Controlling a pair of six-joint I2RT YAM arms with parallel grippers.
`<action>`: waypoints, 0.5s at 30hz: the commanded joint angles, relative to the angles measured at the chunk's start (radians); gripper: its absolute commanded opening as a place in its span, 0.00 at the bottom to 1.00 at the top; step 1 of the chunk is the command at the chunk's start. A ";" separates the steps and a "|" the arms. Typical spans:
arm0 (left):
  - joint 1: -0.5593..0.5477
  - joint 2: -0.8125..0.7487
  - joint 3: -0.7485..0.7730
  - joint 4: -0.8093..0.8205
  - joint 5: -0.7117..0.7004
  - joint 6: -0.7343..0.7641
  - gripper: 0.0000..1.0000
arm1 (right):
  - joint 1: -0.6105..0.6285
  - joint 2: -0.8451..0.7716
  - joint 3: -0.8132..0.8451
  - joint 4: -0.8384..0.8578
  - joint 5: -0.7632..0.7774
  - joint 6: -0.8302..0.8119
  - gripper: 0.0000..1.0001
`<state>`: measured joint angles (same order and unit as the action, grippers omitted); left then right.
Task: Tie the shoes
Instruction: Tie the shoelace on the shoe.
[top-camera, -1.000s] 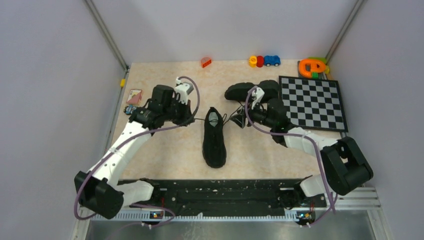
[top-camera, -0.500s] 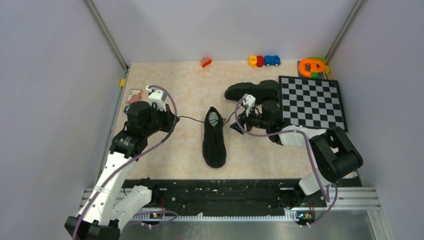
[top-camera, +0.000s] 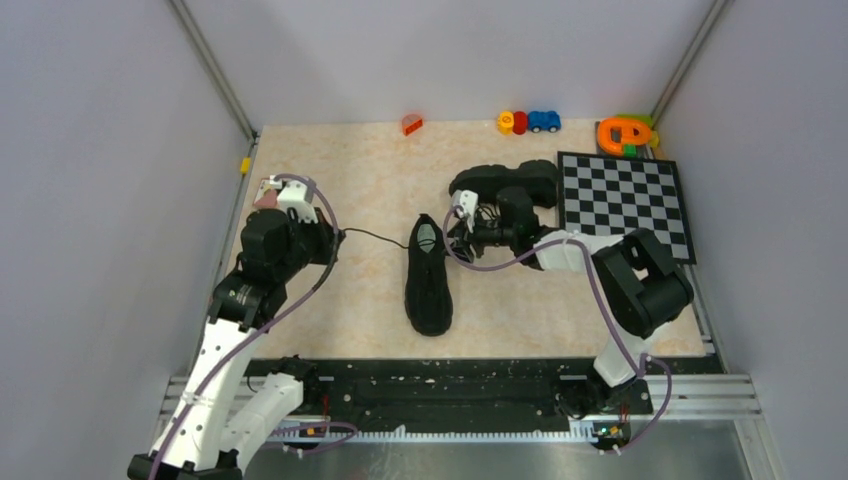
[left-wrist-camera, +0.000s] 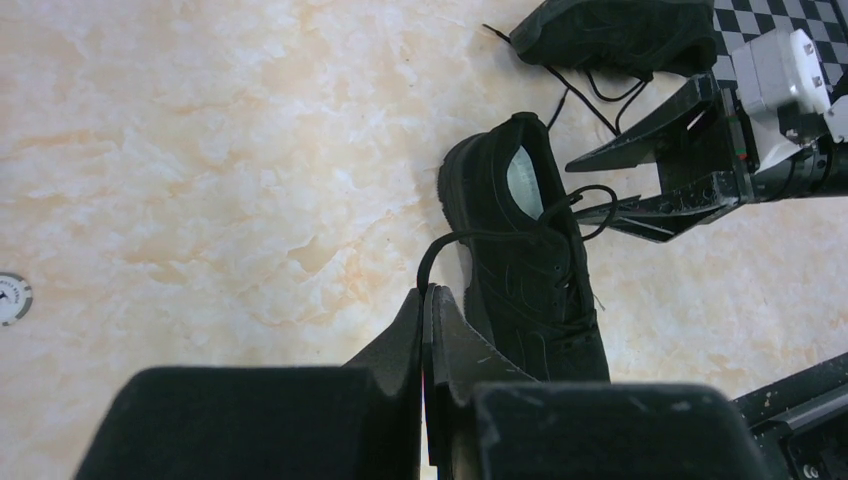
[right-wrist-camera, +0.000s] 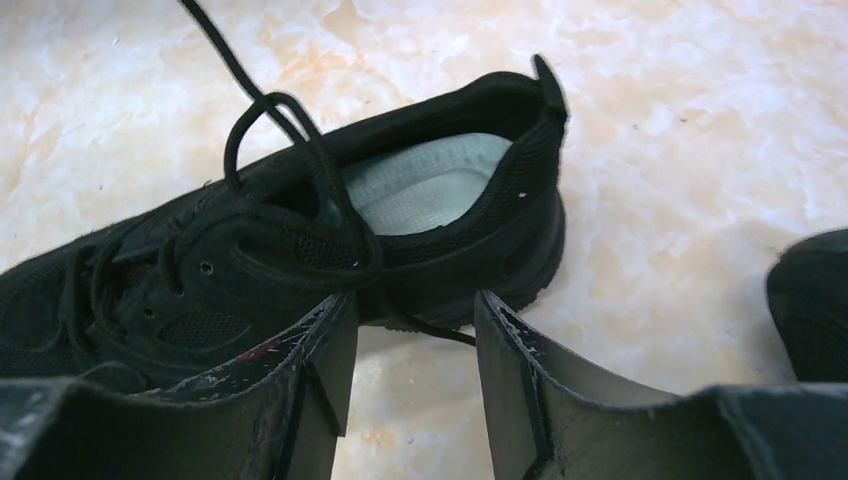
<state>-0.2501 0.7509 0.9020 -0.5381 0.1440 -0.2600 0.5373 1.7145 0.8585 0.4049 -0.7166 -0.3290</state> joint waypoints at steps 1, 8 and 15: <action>0.006 0.026 0.080 -0.044 -0.043 -0.039 0.00 | 0.015 0.021 0.056 -0.064 -0.128 -0.123 0.46; 0.009 0.028 0.082 -0.039 -0.042 -0.032 0.00 | 0.015 0.028 0.079 -0.065 -0.203 -0.147 0.12; 0.015 0.029 0.166 -0.128 -0.161 0.002 0.00 | -0.020 -0.051 0.011 0.063 -0.115 0.066 0.00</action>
<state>-0.2451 0.7834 0.9684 -0.6224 0.0875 -0.2813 0.5343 1.7367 0.8829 0.3649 -0.8539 -0.3836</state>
